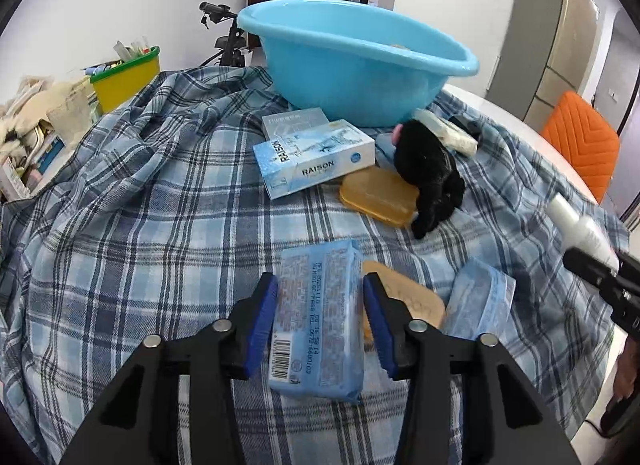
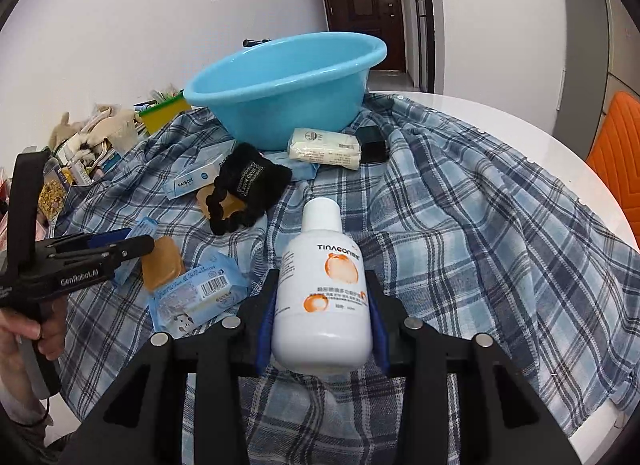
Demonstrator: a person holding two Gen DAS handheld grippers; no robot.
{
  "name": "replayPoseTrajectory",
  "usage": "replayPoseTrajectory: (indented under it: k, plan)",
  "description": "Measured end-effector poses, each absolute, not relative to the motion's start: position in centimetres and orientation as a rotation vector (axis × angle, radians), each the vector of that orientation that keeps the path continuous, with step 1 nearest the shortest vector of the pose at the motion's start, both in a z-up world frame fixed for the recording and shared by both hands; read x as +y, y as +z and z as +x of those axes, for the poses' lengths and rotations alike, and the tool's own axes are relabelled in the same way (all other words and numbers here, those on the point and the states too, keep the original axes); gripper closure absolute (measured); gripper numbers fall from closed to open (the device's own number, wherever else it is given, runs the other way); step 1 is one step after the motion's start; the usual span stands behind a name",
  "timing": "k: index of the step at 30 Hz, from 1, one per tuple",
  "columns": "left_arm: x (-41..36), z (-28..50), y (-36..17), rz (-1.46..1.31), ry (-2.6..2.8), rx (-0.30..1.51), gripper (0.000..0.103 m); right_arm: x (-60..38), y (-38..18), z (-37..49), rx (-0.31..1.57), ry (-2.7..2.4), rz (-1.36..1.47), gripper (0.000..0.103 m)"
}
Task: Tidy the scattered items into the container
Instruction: 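Lift the soap box and lotion bottle over the light blue basin with both grippers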
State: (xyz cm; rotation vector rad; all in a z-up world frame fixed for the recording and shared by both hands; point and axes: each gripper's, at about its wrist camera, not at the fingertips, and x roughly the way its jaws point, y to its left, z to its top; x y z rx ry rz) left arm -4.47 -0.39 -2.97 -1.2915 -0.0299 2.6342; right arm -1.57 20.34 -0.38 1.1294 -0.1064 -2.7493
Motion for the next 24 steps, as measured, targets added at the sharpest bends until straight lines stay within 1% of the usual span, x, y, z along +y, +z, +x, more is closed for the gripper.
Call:
replayPoseTrajectory:
  k: [5, 10, 14, 16, 18, 24]
  plan:
    - [-0.8, -4.1, -2.6, -1.292, 2.615, -0.061, 0.061, 20.6, 0.1, -1.5, -0.118, -2.763, 1.112, 0.065]
    - [-0.6, -3.1, -1.4, -1.236, 2.68, 0.01, 0.061, 21.0, -0.2, -1.8, -0.141, -2.764, 1.125, 0.065]
    - [-0.7, -3.5, -0.3, -1.217, 2.694, 0.005, 0.061, 20.7, -0.1, -2.2, -0.14, -2.756, 1.137, 0.065]
    - [-0.6, -3.8, 1.2, -1.176, 2.707, 0.019, 0.061, 20.6, 1.4, -2.4, -0.13, -2.777, 1.091, 0.065]
    - [-0.5, -3.8, 3.1, -1.107, 2.736, 0.033, 0.061, 20.6, 4.0, -2.3, -0.124, -2.818, 0.987, 0.065]
    - [-0.4, -2.0, 12.2, -0.746, 2.875, 0.052, 0.061, 20.0, 12.0, -0.6, -0.059, -2.935, 0.657, 0.065]
